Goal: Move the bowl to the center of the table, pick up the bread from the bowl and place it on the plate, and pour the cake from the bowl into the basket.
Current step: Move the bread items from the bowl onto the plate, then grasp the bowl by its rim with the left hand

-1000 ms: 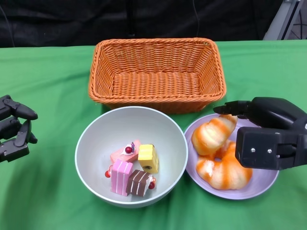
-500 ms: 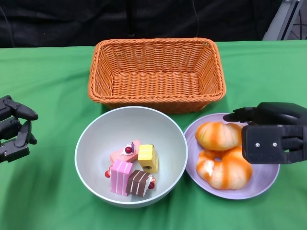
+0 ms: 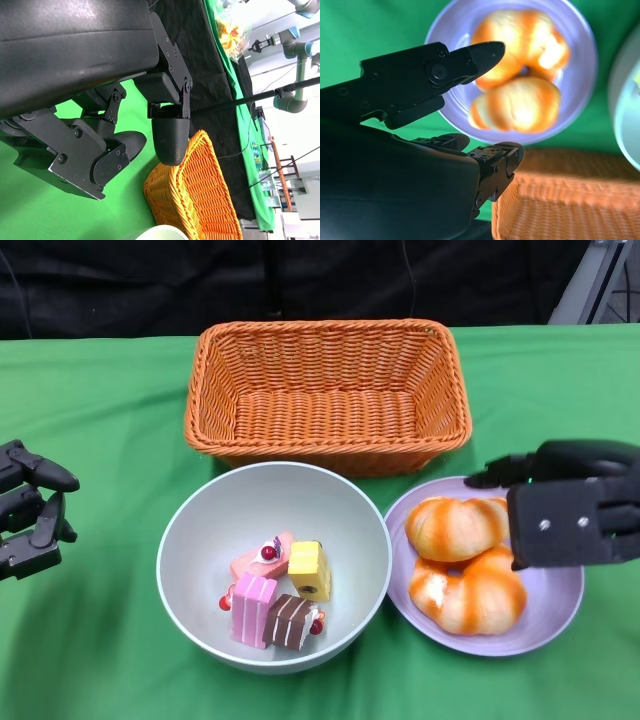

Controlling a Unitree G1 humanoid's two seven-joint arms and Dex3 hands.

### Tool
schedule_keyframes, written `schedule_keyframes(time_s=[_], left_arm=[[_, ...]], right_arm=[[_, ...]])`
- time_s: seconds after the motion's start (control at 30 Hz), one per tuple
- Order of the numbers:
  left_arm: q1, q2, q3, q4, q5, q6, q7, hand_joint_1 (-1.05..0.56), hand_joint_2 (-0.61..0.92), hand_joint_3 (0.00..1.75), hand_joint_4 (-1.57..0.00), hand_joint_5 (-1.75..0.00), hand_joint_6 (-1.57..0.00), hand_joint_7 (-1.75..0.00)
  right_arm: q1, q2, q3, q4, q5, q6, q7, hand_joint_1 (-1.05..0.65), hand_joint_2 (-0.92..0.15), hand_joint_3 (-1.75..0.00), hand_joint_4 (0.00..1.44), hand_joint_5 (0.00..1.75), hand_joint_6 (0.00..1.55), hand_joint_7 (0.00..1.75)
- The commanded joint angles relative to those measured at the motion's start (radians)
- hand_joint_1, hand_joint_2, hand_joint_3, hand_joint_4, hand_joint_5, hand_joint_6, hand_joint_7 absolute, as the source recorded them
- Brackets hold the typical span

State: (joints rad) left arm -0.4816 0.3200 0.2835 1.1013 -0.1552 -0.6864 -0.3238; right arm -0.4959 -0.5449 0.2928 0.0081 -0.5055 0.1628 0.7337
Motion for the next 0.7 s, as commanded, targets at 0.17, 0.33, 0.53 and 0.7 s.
schedule_keyframes(time_s=[0.17,0.33,0.53,0.7], left_arm=[[0.005,0.024,0.004,0.004,0.003,-0.009,0.002,-0.01,0.52,1.17,-0.83,-1.61,-0.82,-1.32],[0.007,0.025,-0.001,0.004,0.014,-0.017,0.013,0.0,0.52,1.18,-0.82,-1.61,-0.81,-1.33],[0.006,0.022,0.002,0.002,0.007,-0.005,-0.001,-0.02,0.53,1.17,-0.82,-1.6,-0.81,-1.32],[0.012,0.024,-0.01,-0.002,0.019,-0.017,-0.008,-0.04,0.53,1.13,-0.83,-1.56,-0.84,-1.26]], right_arm=[[0.063,0.03,-0.166,-0.068,0.218,-0.034,-0.07,-0.72,-0.92,-0.09,0.39,0.07,0.3,0.02],[0.101,0.081,-0.263,-0.113,0.437,0.049,-0.051,-0.63,-0.92,-0.15,0.44,0.08,0.33,0.03],[0.195,0.257,-0.372,-0.074,0.681,-0.068,-0.134,-0.3,-0.92,-0.19,0.79,0.26,0.62,0.16],[0.296,0.408,-0.381,-0.104,0.727,-0.169,-0.273,-0.14,-0.82,-0.57,0.71,1.1,0.78,0.67]])
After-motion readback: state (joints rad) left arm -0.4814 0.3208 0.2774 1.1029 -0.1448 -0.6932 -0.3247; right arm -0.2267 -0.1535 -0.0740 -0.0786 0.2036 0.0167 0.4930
